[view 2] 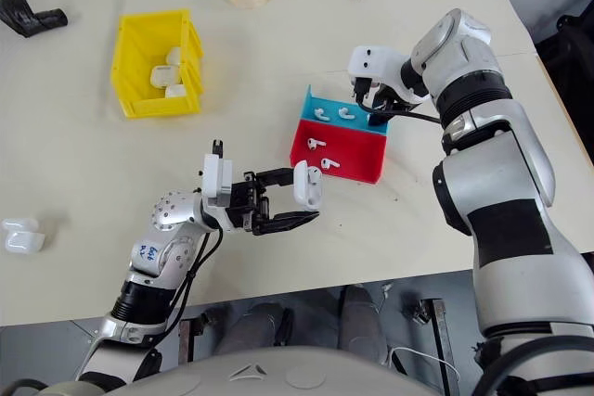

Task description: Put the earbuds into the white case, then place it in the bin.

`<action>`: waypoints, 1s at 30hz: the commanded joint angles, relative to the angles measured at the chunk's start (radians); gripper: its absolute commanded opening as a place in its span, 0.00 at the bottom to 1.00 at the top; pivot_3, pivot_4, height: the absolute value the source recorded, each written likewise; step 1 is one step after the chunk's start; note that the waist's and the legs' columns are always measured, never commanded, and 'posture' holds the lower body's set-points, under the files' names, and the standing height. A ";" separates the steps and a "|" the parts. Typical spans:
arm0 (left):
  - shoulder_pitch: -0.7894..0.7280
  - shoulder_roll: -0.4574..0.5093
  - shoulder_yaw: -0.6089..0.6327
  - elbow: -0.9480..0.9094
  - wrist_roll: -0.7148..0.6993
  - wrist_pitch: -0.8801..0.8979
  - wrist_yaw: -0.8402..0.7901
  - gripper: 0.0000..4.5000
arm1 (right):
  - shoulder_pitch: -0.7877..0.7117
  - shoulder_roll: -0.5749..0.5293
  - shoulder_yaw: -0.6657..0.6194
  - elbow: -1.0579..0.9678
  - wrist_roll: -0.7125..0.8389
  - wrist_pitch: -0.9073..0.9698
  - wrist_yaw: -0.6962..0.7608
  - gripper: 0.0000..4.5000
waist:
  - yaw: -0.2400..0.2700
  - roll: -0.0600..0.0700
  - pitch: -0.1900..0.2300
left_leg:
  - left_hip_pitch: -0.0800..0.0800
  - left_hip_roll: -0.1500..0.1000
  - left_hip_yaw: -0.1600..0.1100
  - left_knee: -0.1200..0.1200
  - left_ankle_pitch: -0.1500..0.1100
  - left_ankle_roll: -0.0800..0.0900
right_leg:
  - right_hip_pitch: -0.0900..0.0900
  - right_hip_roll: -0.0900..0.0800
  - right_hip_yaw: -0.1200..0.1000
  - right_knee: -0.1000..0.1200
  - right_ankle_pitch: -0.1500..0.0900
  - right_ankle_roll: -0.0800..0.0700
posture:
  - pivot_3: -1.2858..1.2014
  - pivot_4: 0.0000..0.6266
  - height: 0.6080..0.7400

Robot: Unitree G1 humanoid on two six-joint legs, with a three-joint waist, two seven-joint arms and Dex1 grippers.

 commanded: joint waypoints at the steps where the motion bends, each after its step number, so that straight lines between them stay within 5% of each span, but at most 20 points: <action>1: 0.010 0.003 0.011 -0.055 -0.029 -0.003 0.001 0.61 | -0.001 0.004 -0.008 0.006 -0.018 0.009 -0.001 0.49 | 0.000 0.000 0.000 | 0.000 0.000 0.000 0.000 0.000 0.000 | 0.000 0.000 0.000 0.000 0.000 0.000 | 0.52 0.24 1.00; 10: 0.015 0.008 0.011 -0.068 -0.032 0.001 0.008 0.61 | 0.009 0.016 -0.014 0.010 -0.033 0.008 0.007 0.49 | -0.001 0.000 0.000 | 0.000 0.000 0.000 0.000 0.000 0.000 | 0.000 0.000 0.000 0.000 0.000 0.000 | 0.52 0.24 1.00; 14: 0.018 0.010 0.012 -0.075 -0.034 0.005 0.012 0.61 | 0.015 0.020 -0.014 0.008 -0.036 0.003 0.006 0.29 | -0.003 0.001 -0.001 | 0.000 0.000 0.000 0.001 0.000 0.000 | 0.000 0.000 0.001 0.000 0.000 -0.001 | 0.52 0.24 1.00; 23: 0.017 0.014 0.013 -0.078 -0.041 0.009 0.007 0.61 | 0.018 0.016 -0.012 0.004 -0.047 -0.008 0.029 0.29 | -0.003 0.001 -0.001 | 0.000 0.000 0.000 0.001 0.000 0.000 | 0.000 0.000 0.001 0.001 0.001 -0.001 | 0.52 0.24 1.00; 26: 0.014 0.015 0.013 -0.075 -0.043 0.010 0.005 0.61 | 0.020 0.017 -0.019 0.002 -0.045 -0.009 0.028 0.16 | -0.003 0.001 -0.001 | 0.000 0.000 0.000 0.002 0.000 0.000 | 0.000 0.000 0.001 0.002 0.001 -0.001 | 0.52 0.24 1.00; 30: 0.012 0.018 0.011 -0.076 -0.046 0.011 0.003 0.61 | 0.012 0.014 -0.044 -0.012 -0.029 -0.008 0.028 0.16 | -0.003 0.001 -0.001 | 0.000 0.000 0.000 0.002 0.000 0.000 | 0.000 0.000 0.001 0.002 0.001 -0.002 | 0.52 0.24 1.00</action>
